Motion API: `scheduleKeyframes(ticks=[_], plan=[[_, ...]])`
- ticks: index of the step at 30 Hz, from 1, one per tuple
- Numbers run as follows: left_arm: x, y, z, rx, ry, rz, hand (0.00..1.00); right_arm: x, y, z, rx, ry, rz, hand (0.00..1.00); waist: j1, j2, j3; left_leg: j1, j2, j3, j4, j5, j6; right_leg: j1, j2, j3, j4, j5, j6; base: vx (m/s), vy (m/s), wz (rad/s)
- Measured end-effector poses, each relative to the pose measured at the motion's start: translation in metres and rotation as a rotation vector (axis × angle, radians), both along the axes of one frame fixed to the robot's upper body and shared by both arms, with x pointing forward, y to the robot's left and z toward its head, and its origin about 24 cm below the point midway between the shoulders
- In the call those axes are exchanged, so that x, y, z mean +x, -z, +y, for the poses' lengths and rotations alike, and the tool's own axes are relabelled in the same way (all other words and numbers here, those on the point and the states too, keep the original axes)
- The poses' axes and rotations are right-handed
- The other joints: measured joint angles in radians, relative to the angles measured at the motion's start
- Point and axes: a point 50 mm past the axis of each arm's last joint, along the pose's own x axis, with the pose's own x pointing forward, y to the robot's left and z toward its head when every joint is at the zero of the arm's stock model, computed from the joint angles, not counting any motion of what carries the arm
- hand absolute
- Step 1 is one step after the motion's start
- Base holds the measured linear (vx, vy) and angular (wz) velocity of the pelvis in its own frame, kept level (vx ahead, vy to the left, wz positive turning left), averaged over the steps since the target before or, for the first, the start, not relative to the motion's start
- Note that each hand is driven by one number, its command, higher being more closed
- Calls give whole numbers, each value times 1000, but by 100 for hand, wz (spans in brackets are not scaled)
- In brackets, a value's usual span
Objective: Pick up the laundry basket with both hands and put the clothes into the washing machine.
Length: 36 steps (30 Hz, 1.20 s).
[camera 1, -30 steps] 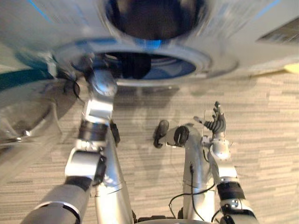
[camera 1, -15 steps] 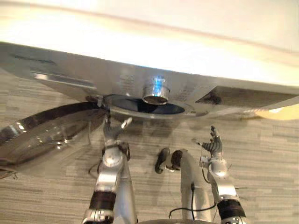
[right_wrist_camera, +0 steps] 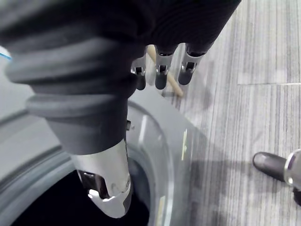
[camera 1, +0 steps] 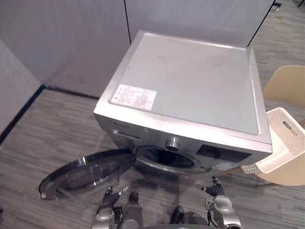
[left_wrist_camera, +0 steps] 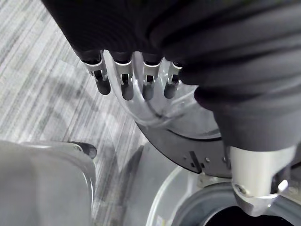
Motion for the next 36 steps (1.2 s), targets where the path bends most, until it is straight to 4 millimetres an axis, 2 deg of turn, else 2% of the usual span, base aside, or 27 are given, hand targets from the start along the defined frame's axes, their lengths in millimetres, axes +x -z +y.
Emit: scheduleKeyframes(ticks=[2, 4, 5, 6, 7, 8, 9, 10, 11, 12, 13, 14, 15, 16, 18, 19, 20, 21, 22, 23, 24, 25, 27, 31, 33, 34, 36], plan=[[3, -1, 1, 0, -8, -7, 0, 2, 0, 2, 5, -2, 0, 0, -4, -1, 1, 5, -4, 21, 8, 0, 0, -4, -4, 23, 4, 14, 4, -13, 68, -27], [11, -3, 1, 2, -5, -28, 0, -4, 4, 2, 11, 0, 27, 0, -6, 1, 2, 0, 1, 22, 30, 0, 2, -8, -2, 32, 31, 30, 29, -61, 45, 0], [14, -5, 1, 0, -11, -47, 0, -7, 7, 3, 16, 0, 45, 0, -1, 7, 5, 3, 17, 28, 22, 2, 21, -3, 3, 58, 70, 3, 53, -122, 16, 26], [16, -6, 1, 1, -17, -62, 0, -9, 8, 5, 21, 0, 51, 0, -9, 2, 16, 8, 5, 16, 20, 8, 26, -27, -36, 61, 276, -81, 50, -130, 3, 39], [15, -6, 3, 3, -18, -61, 0, -11, 9, 5, 23, -1, 60, 0, -8, -5, 13, 11, -1, 3, 20, 13, 24, -18, -52, 68, 352, -107, 60, -108, -48, 58], [11, -5, 6, 9, -28, -53, 0, -13, 11, 8, 26, -14, 75, 0, 1, -24, 2, 11, -10, -12, 34, 19, 18, 12, -76, 93, 418, -123, 82, -88, -133, 38], [10, -6, 13, 24, -40, -52, 0, -4, 9, 11, 26, -34, 62, 0, 10, -39, 8, -16, -16, -15, 66, 26, 8, 35, -65, 128, 359, -161, 106, -160, -211, 14], [10, -5, 7, 9, -52, -54, 0, 7, 3, 7, 5, -46, 30, 0, 32, -28, 4, -55, -4, -6, 71, 52, 11, 38, -32, 138, 276, -178, 84, -184, -192, -10], [10, -5, 2, -2, -59, -57, 0, 13, 0, 3, -7, -49, 15, 0, 41, -14, 8, -76, 6, -3, 67, 71, 14, 34, -18, 136, 235, -182, 76, -268, -172, -18], [13, -5, -6, -16, -61, -65, 0, 22, -5, -2, -26, -52, -13, 0, 49, 7, 5, -121, 17, -3, 55, 100, 9, 13, -1, 130, 186, -190, 46, -371, -160, 14], [19, -4, -23, -52, -31, -78, 0, 35, -15, -15, -67, -45, -51, 0, 51, 72, 28, -168, 34, -38, 3, 180, -10, -33, 30, 102, 178, -163, -3, -320, -133, 28], [21, -5, -25, -57, -23, -82, 0, 37, -16, -16, -70, -43, -56, 0, 49, 80, 34, -169, 33, -46, -14, 200, -15, -39, 32, 95, 181, -161, -8, -328, -118, 59], [25, -6, -29, -59, -3, -91, 0, 33, -15, -21, -82, -31, -35, 0, 38, 87, 46, -162, 28, -75, -110, 317, -48, -54, 32, 60, 181, -147, -30, -241, -78, 57], [28, -7, -28, -54, 2, -100, 0, 30, -12, -20, -78, -23, -24, 0, 28, 69, 57, -155, 19, -74, -123, 335, -66, -58, 14, 30, 179, -137, -54, -319, -107, 66], [31, -10, -26, -48, 4, -120, 0, 23, -9, -14, -62, -6, -21, 0, 24, 29, 80, -126, -11, -5, -1, 221, 1, -53, -30, 12, 174, -115, -79, -263, -62, 44], [36, -13, -27, -44, 13, -142, 0, 20, -9, -15, -66, -1, -23, 0, 15, 18, 84, -114, -17, 5, 77, 146, 12, -57, -48, 1, 168, -97, -78, -176, -13, 37], [38, -15, -28, -42, 24, -152, 0, 18, -9, -16, -69, 2, -25, 0, 7, 18, 83, -108, -14, 4, 111, 109, 9, -58, -51, -6, 159, -86, -76, -222, 93, 40], [39, -15, -28, -40, 35, -158, 0, 16, -9, -19, -73, 16, -20, 0, -6, 18, 83, -88, -6, 2, 168, 39, 9, -59, -54, -15, 128, -56, -70, -174, 122, 23], [40, -16, -29, -37, 44, -161, 0, 15, -8, -22, -77, 20, -14, 0, -8, 18, 84, -73, -4, 0, 188, 7, 12, -58, -54, -14, 106, -39, -62, -252, 201, 11], [42, -17, -30, -33, 58, -166, 0, 11, -6, -22, -74, 27, 2, 0, -17, 20, 82, -27, -5, -2, 178, -36, 18, -55, -50, -9, 57, -8, -55, -190, 198, -6], [40, -16, -31, -28, 73, -158, 0, 8, -4, -25, -78, 30, 19, 0, -27, 43, 68, 33, -8, 1, 68, -59, 15, -53, -33, -4, 2, 29, -36, -177, 208, -10], [39, -15, -32, -27, 85, -155, 0, 6, -4, -29, -84, 39, 25, 0, -29, 61, 57, 56, -4, -1, 3, -72, 9, -54, -18, -5, -24, 53, -27, -158, 205, -9], [49, -21, -23, 28, 156, -173, 0, -10, 5, -25, -49, 77, 68, 0, -41, 27, 55, 68, -43, 1, -89, -23, 18, -7, -27, -15, -175, 164, 5, -122, 190, 16], [63, -34, -15, 96, 208, -237, 0, -19, 9, -28, -45, 96, 96, 0, -69, 30, 50, 102, -102, -8, -105, -13, 37, 66, -71, -24, -254, 218, 42, -30, 187, 19], [84, -58, -4, 178, 245, -356, 0, -20, 10, -27, -40, 94, 98, 0, -76, 35, 48, 110, -113, -9, -114, -6, 47, 77, -78, -24, -271, 229, 46, -6, 95, 4], [99, -78, 4, 235, 266, -444, 0, -19, 9, -28, -43, 94, 95, 0, -78, 35, 48, 112, -117, -16, -123, -2, 50, 81, -77, -25, -286, 240, 41, 0, 0, 0], [114, -99, 12, 300, 283, -534, 0, -20, 9, -29, -47, 95, 96, 0, -79, 35, 48, 109, -122, -19, -125, -2, 51, 83, -73, -27, -298, 245, 42, 21, 4, 2]])
